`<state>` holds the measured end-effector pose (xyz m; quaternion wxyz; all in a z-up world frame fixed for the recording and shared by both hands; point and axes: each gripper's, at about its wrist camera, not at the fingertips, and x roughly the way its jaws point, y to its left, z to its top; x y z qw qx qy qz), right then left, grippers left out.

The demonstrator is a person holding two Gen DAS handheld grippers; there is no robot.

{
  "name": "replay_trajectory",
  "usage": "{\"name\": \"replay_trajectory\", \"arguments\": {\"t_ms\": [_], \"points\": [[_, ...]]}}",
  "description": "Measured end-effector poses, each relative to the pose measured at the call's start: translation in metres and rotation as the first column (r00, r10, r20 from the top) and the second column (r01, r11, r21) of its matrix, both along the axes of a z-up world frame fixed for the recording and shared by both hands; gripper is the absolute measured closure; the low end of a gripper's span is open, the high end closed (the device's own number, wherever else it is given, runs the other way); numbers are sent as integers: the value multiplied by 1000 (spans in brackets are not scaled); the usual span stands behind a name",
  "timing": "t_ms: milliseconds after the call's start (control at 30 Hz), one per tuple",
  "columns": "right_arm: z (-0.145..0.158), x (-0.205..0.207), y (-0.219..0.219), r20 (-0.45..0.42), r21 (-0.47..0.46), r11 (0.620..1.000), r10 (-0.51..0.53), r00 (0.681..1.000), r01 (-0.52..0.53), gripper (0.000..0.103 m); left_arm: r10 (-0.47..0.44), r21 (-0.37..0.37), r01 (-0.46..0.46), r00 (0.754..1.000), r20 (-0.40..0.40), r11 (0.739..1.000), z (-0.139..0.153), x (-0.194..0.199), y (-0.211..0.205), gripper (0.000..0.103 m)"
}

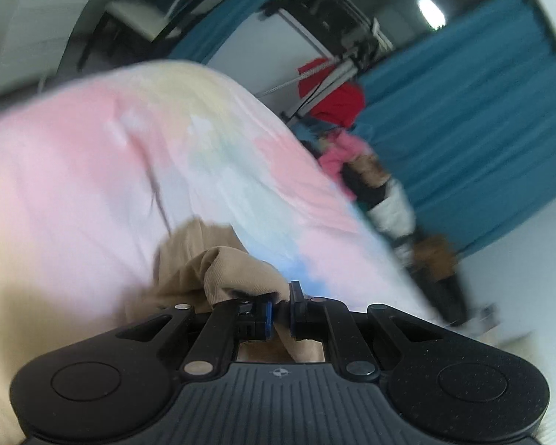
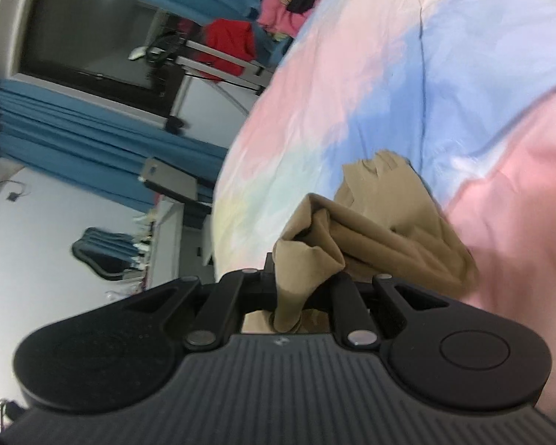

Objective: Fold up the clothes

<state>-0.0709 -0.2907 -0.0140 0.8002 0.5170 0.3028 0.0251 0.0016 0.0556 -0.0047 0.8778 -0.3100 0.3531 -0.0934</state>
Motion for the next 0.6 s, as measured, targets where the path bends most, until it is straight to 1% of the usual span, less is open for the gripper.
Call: {"name": "replay_trajectory", "arguments": {"t_ms": [67, 133, 233, 333, 433, 533, 600], "points": [[-10, 28, 0, -25, -24, 1000, -2, 1000, 1, 91, -22, 66, 21, 1000, 12, 998, -9, 28, -9, 94], [-20, 56, -1, -49, -48, 999, -4, 999, 2, 91, -47, 112, 43, 998, 35, 993, -29, 53, -17, 94], [-48, 79, -6, -67, -50, 999, 13, 998, -17, 91, -62, 160, 52, 997, 53, 986, -63, 77, -23, 94], [-77, 102, -11, -89, -43, 998, 35, 995, -39, 91, -67, 193, 63, 998, 14, 979, -87, 93, -29, 94], [-75, 102, -10, -71, -70, 995, 62, 996, -67, 91, -90, 261, 82, 996, 18, 962, -95, 102, -39, 93], [-73, 102, -10, -54, -97, 991, 88, 995, -93, 90, -100, 299, 89, 995, 24, 950, -100, 107, -45, 92], [-72, 103, -9, -43, -115, 987, 106, 993, -110, 90, -104, 310, 91, 994, 28, 946, -99, 105, -46, 92]]}}
